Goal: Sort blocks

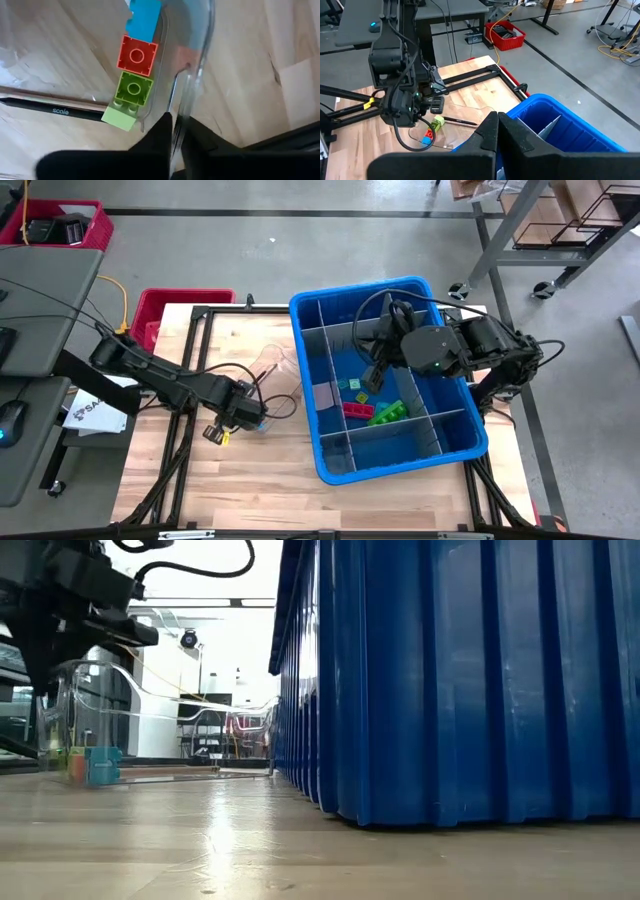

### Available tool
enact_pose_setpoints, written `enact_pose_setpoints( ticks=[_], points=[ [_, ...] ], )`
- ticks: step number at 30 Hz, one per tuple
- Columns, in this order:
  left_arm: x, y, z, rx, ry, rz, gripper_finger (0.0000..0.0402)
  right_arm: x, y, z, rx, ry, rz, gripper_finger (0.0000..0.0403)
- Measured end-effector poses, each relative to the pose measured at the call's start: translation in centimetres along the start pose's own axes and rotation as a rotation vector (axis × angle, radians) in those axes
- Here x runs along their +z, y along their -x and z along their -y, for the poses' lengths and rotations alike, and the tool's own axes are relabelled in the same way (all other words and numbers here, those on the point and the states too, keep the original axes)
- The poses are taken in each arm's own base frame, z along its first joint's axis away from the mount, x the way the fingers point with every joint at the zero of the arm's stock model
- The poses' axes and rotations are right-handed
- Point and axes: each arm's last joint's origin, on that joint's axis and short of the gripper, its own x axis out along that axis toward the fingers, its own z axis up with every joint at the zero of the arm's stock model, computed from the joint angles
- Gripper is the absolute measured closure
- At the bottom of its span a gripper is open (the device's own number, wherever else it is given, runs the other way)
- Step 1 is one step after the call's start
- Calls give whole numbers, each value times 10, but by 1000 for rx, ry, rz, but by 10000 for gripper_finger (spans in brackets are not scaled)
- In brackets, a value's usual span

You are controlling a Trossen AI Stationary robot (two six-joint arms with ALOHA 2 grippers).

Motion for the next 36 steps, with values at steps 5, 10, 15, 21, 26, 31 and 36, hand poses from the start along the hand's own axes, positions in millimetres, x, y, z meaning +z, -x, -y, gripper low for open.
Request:
enact_pose_setpoints(
  ticks=[5, 10, 15, 21, 26, 31, 36],
  points=[
    [-6, 16, 4, -83, 47, -31, 396, 0, 0, 0, 1, 2, -1, 403],
    [-16, 52, 9, -229, 52, 7, 398, 0, 0, 0, 1, 7, -2, 403],
    [-28, 84, 13, -293, 20, 79, 399, 0, 0, 0, 1, 9, -3, 403],
    [-31, 93, 13, -400, 72, 117, 400, 0, 0, 0, -2, 11, -4, 403],
    [-32, 95, 12, -524, 113, 134, 401, 0, 0, 0, -3, 11, -4, 403],
    [-30, 91, 9, -423, 97, 143, 401, 0, 0, 0, -3, 9, -4, 403],
    [-23, 72, 7, -385, 100, 151, 401, 0, 0, 0, -3, 3, -4, 403]
  ],
)
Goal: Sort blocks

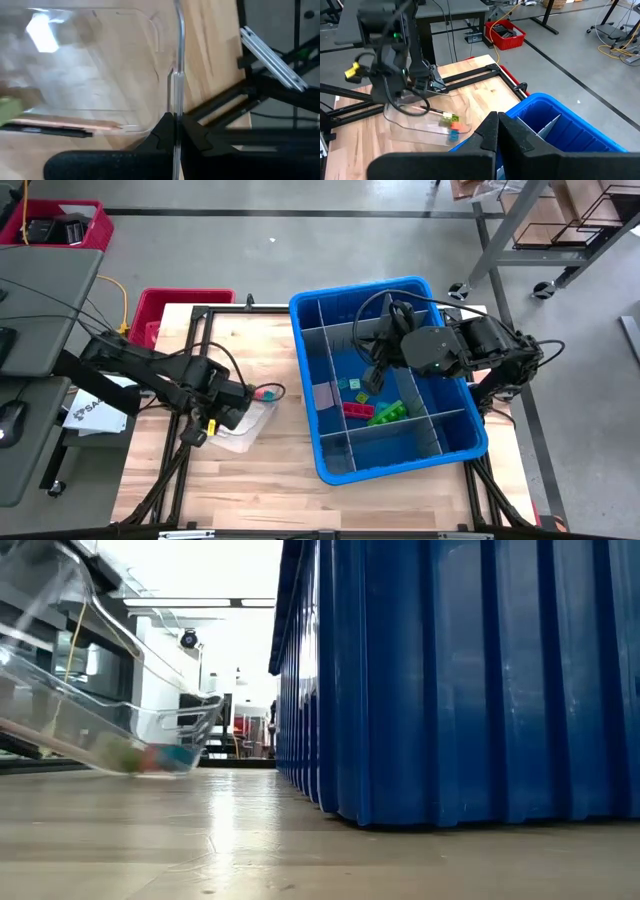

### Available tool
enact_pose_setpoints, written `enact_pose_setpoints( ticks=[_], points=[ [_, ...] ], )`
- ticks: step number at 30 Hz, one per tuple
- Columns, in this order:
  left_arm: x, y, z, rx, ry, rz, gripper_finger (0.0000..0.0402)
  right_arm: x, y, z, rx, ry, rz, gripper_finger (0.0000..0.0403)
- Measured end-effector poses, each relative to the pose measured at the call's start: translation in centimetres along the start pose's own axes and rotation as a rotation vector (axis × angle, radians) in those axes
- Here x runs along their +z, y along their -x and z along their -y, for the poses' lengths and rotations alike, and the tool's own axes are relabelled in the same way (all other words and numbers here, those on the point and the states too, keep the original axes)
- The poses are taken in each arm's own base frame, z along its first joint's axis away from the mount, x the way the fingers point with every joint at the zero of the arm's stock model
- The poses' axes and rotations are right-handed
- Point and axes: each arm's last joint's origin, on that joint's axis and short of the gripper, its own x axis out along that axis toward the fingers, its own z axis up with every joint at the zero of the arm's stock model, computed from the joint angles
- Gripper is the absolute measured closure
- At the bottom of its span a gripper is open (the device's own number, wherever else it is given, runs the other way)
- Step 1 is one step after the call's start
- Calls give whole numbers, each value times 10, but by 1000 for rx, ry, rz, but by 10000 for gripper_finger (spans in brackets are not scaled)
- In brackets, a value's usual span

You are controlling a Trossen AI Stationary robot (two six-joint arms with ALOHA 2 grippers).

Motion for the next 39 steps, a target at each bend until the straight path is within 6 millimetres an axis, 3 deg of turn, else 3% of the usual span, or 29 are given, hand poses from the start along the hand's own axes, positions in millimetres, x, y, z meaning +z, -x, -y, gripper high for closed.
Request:
enact_pose_setpoints(
  ticks=[7, 14, 23, 27, 29, 34, 39],
  points=[
    [4, -37, -14, -10, 199, 35, 401, 0, 0, 0, 0, -1, 0, 403],
    [15, -54, -18, -54, 354, 152, 385, 0, 0, 0, 0, 5, 0, 403],
    [19, -55, -16, -56, 432, 188, 275, 0, 0, 0, 0, 7, 0, 403],
    [19, -48, -15, -144, 499, 162, 230, 0, 0, 0, 0, 7, 0, 403],
    [15, -38, -16, -101, 525, 161, 216, 0, 0, 0, -1, 8, 0, 403],
    [-8, -17, -27, 191, 726, 307, 198, 0, 0, 1, -14, 3, 5, 403],
    [-40, -32, -56, 248, 1142, 409, 190, 0, 0, 1, -14, 0, 5, 403]
  ],
)
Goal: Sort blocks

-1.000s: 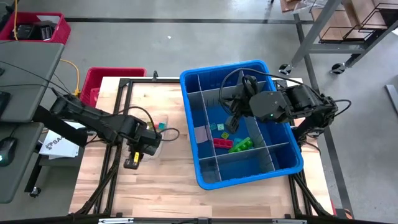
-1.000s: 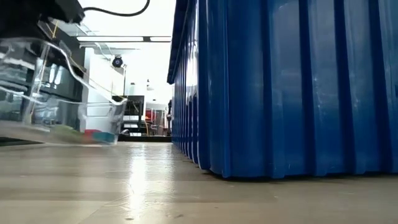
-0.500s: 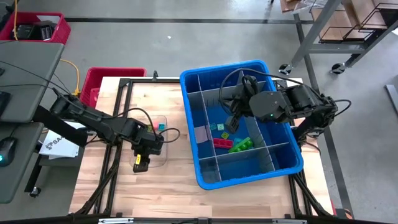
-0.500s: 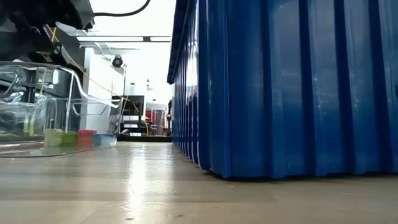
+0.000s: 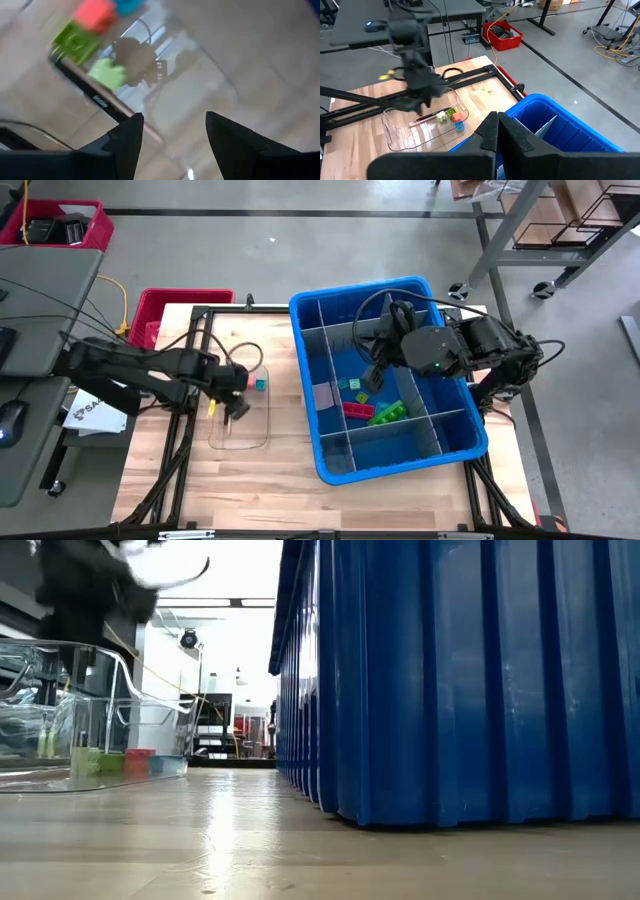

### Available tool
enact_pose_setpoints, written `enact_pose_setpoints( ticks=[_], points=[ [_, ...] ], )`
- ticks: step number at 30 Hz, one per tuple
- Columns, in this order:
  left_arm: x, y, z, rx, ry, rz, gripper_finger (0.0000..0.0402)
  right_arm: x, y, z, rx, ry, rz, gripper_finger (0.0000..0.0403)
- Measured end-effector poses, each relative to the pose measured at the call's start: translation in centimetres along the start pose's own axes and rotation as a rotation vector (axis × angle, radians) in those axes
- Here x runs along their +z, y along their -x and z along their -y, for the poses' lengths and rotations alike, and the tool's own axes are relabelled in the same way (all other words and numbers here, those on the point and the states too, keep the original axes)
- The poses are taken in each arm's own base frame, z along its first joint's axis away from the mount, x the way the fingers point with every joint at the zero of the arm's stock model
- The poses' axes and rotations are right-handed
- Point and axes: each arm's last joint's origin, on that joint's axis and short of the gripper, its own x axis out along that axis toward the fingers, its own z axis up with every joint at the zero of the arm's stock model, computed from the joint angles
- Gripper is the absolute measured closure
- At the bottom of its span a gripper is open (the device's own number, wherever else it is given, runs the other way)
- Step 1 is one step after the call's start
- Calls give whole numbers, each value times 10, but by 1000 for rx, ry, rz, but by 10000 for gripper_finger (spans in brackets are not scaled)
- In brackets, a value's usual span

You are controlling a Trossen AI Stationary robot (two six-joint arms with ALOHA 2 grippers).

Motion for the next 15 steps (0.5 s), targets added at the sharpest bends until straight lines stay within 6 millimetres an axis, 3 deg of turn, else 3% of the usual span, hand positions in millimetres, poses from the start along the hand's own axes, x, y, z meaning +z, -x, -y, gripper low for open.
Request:
enact_pose_setpoints(
  ticks=[6, 15],
  points=[
    [1, -39, -25, -19, 385, 48, 185, 0, 0, 0, 0, 1, 0, 403],
    [14, -55, -33, 60, 566, 185, 185, 1, -1, 1, -5, -4, 1, 403]
  ],
)
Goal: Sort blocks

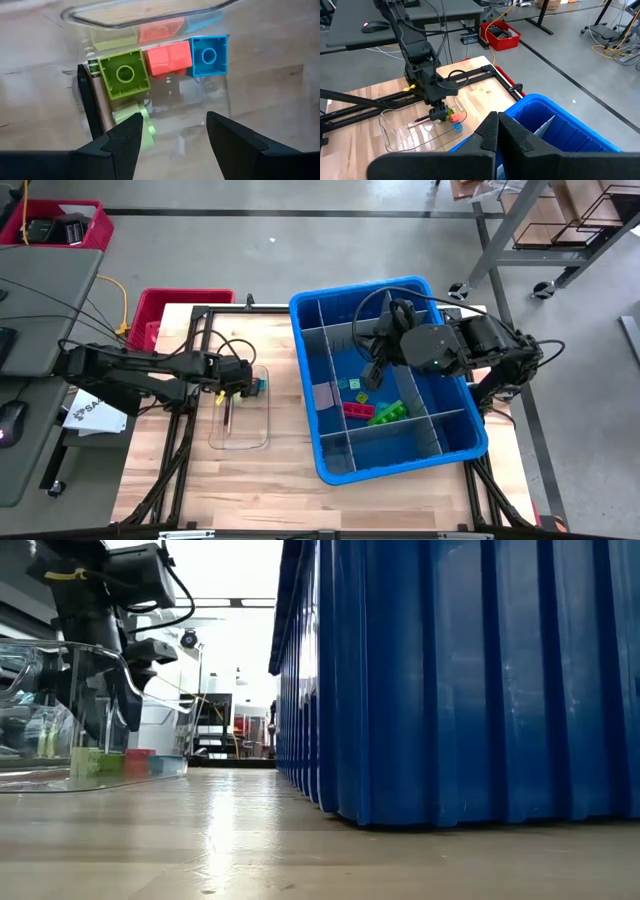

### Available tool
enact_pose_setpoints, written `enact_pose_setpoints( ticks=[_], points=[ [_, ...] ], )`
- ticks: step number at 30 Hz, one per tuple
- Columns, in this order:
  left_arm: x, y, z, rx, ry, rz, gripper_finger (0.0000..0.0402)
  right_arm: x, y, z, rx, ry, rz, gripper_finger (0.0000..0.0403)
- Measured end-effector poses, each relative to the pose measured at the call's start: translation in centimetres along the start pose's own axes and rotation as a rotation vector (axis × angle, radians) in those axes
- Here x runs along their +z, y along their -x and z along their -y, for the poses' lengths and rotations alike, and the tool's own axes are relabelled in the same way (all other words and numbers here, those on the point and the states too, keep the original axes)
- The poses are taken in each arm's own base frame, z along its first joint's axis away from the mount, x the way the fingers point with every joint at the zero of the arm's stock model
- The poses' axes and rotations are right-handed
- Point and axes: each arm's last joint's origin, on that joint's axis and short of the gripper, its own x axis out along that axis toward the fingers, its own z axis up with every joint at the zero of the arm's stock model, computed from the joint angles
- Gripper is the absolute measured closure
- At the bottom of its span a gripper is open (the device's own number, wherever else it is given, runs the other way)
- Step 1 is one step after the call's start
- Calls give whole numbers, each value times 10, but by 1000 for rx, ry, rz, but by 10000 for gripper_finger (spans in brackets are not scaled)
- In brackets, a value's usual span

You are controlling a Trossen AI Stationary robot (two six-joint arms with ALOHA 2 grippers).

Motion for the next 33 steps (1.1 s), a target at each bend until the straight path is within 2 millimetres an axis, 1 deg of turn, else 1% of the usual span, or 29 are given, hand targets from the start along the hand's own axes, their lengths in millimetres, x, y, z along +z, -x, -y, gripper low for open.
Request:
enact_pose_setpoints(
  ticks=[4, 10, 19, 26, 33],
  points=[
    [1, -1, -2, 16, 19, 0, 185, 0, 0, 0, 0, -1, 1, 403],
    [0, -2, -9, 112, 57, -23, 185, 0, 0, 0, -4, 7, 2, 403],
    [-2, -3, -10, 136, 115, -53, 186, 0, 0, 1, -12, 35, 2, 403],
    [-3, -15, -5, 177, 143, -78, 186, 0, 0, 1, -12, 35, 2, 403],
    [-3, -27, -2, 254, 159, -84, 186, 0, 0, 1, -12, 35, 2, 403]
  ],
)
